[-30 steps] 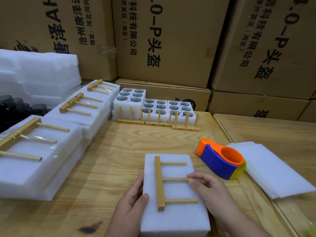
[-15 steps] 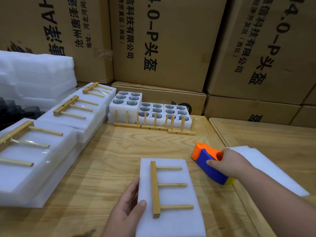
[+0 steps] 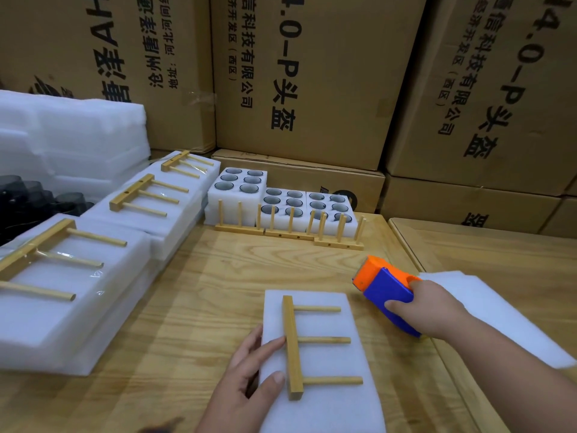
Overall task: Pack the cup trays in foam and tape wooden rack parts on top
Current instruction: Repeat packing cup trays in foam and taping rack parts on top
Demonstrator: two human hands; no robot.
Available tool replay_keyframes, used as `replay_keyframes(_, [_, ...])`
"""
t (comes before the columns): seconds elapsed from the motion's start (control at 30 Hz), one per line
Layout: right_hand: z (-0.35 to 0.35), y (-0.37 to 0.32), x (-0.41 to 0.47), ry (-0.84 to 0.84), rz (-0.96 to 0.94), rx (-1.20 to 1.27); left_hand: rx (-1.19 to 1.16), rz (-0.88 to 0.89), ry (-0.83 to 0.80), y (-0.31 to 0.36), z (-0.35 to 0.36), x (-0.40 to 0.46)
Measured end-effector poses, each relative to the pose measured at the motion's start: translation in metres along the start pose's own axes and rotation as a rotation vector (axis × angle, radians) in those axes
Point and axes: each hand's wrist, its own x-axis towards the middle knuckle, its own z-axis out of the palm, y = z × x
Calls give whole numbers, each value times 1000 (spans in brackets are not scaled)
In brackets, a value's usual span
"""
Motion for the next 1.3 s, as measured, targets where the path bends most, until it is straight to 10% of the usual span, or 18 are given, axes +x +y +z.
replay_keyframes(0.2, [-20, -16, -42, 51, -100, 626, -41, 13, -19, 4, -2, -2])
replay_keyframes(0.53, [-24, -49, -112, -267, -78, 1784, 280, 473, 40, 60, 7, -13])
replay_keyframes(0.63, [-16, -59, -130, -446, -89, 1941, 170, 354, -77, 75, 18, -12])
replay_keyframes(1.1, [-6, -76, -150, -705, -225, 1927, 103, 185, -207, 82, 15, 0])
replay_keyframes(1.3, [-18, -66, -140, -381, -475, 1096, 77, 280, -122, 99, -6, 4])
